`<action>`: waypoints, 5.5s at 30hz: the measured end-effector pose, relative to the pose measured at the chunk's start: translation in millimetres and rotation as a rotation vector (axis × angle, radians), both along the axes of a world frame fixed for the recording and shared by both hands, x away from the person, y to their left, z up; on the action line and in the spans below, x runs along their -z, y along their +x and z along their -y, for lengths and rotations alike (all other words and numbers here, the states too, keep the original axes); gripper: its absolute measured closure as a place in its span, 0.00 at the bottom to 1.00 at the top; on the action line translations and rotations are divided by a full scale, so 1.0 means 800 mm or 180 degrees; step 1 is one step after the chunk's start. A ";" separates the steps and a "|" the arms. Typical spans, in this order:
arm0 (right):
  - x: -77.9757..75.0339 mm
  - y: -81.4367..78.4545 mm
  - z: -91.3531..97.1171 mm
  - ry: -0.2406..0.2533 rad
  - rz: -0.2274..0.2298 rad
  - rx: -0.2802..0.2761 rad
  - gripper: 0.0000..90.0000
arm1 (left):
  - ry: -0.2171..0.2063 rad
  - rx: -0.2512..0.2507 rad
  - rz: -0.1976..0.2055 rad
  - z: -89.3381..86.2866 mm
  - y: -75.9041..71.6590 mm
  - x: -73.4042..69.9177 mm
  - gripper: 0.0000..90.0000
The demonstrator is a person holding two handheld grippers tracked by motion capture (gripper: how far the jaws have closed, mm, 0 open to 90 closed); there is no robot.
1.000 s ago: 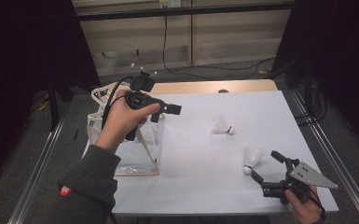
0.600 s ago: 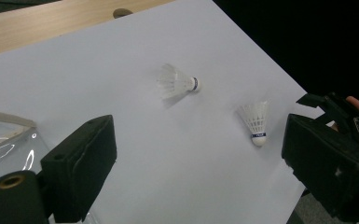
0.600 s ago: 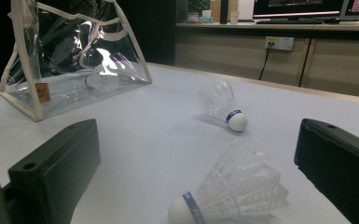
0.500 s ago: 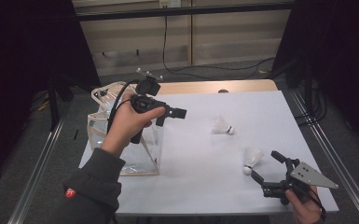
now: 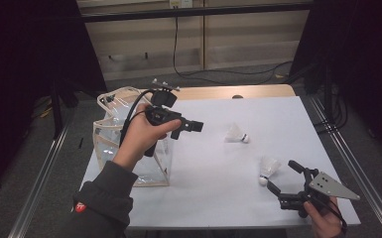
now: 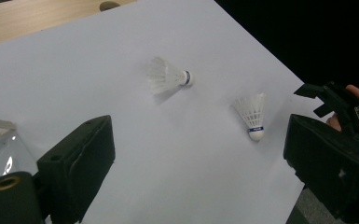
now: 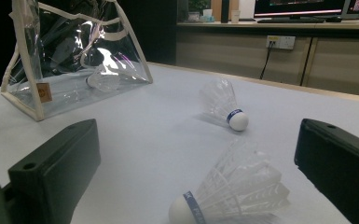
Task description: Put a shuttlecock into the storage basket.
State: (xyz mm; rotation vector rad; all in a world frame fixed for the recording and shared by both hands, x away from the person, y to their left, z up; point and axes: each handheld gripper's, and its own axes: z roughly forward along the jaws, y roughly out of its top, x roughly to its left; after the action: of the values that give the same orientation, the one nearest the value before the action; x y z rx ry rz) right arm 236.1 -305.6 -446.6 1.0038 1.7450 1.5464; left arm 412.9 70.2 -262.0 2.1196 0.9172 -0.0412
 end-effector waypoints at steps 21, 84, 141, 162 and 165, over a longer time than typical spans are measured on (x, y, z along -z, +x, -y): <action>0.000 0.001 0.000 -0.0004 -0.0003 -0.0015 0.00 | -0.0019 0.0094 0.0049 0.012 -0.011 0.023 0.08; 0.000 0.000 0.000 -0.0003 0.0000 -0.0018 0.00 | 0.0020 0.0320 -0.0012 0.049 -0.039 0.109 0.06; 0.000 0.001 0.004 -0.0006 -0.0002 0.0007 0.00 | 0.0112 0.0544 0.0110 0.097 -0.056 0.158 0.06; 0.001 0.003 0.003 -0.0016 -0.0007 -0.0002 0.00 | 0.0108 0.0617 0.0158 0.121 -0.062 0.174 0.08; 0.001 0.003 0.003 -0.0026 -0.0005 -0.0007 0.00 | 0.0119 0.0629 0.0185 0.125 -0.064 0.176 0.08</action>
State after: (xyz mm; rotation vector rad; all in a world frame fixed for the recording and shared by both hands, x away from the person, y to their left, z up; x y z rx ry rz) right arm 238.5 -307.8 -447.3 0.9998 1.7525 1.5389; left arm 361.9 -30.0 -402.7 2.2278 0.6771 -0.0635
